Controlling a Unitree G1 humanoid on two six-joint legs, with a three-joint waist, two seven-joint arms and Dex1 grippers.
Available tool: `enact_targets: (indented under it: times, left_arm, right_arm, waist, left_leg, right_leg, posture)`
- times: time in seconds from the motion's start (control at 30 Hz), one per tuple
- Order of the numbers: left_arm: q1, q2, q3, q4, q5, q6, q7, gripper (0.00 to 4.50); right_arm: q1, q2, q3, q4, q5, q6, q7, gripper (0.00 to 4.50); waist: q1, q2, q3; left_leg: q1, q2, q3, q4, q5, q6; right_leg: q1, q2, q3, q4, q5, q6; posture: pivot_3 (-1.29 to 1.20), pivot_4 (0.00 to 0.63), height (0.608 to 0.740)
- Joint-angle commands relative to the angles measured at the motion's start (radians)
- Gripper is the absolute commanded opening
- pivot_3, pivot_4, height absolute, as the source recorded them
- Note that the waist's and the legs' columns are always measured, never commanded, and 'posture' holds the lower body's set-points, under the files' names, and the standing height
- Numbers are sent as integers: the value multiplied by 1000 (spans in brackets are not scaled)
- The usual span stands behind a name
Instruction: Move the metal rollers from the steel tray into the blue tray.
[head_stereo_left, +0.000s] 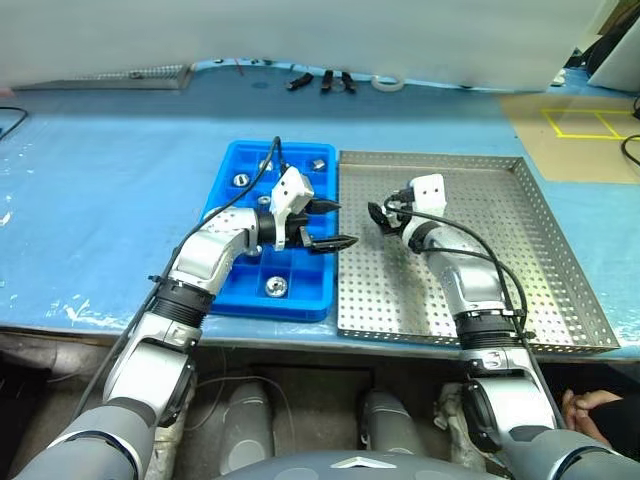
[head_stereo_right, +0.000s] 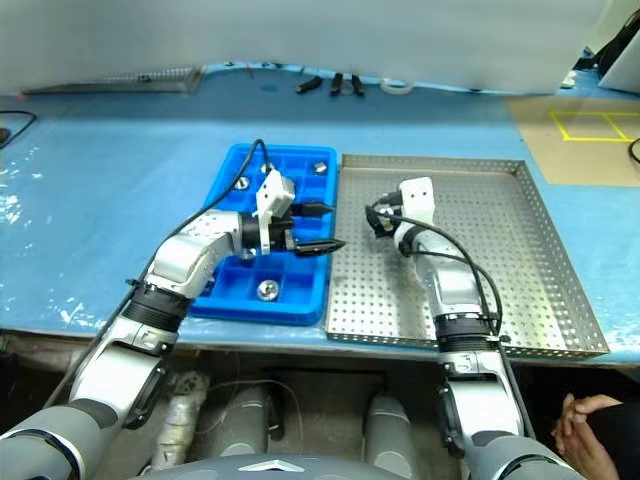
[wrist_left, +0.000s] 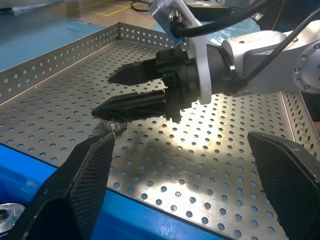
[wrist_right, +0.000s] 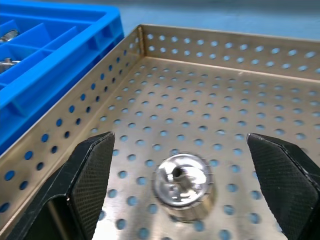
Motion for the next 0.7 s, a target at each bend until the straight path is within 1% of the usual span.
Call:
enact_targets:
  times: [0.03,0.23,0.4,0.5,0.57,0.7]
  left_arm:
    - [20,18,23,-66,-4,11,8,4500]
    - [58,39,32,-125,-9,43,29,4500]
    - [73,43,33,-152,-12,60,43,4500]
    - [77,46,34,-161,-14,67,47,4500]
    - [77,47,35,-162,-15,69,46,4500]
    - [73,47,34,-156,-14,68,45,4500]
  right_arm:
    - [-37,4,-1,69,-22,-75,-23,4450]
    - [-75,-3,5,206,-53,-132,-54,4450]
    - [-74,4,13,233,-61,-149,-44,4450]
    - [-69,12,11,234,-60,-149,-48,3916]
    - [-65,18,7,229,-55,-146,-47,3207]
    - [-56,22,1,209,-51,-136,-49,1936]
  waist:
    - [2,0,0]
    - [4,0,0]
    - [3,0,0]
    - [4,0,0]
    - [4,0,0]
    - [3,0,0]
  left_leg:
    - [0,0,0,0,0,0]
    - [0,0,0,1,0,0]
    - [0,1,0,1,0,0]
    - [0,1,0,1,0,0]
    - [0,1,0,1,0,0]
    - [0,1,0,1,0,0]
  right_leg:
    - [0,0,0,0,0,0]
    - [1,0,-1,1,0,0]
    - [1,0,-1,1,0,0]
    - [1,0,-1,1,0,0]
    - [1,0,-1,1,0,0]
    - [1,0,-1,1,0,0]
  posture:
    - [-157,150,740]
    - [-134,150,740]
    - [-134,150,740]
    - [-104,150,740]
    - [-107,150,740]
    - [-114,150,740]
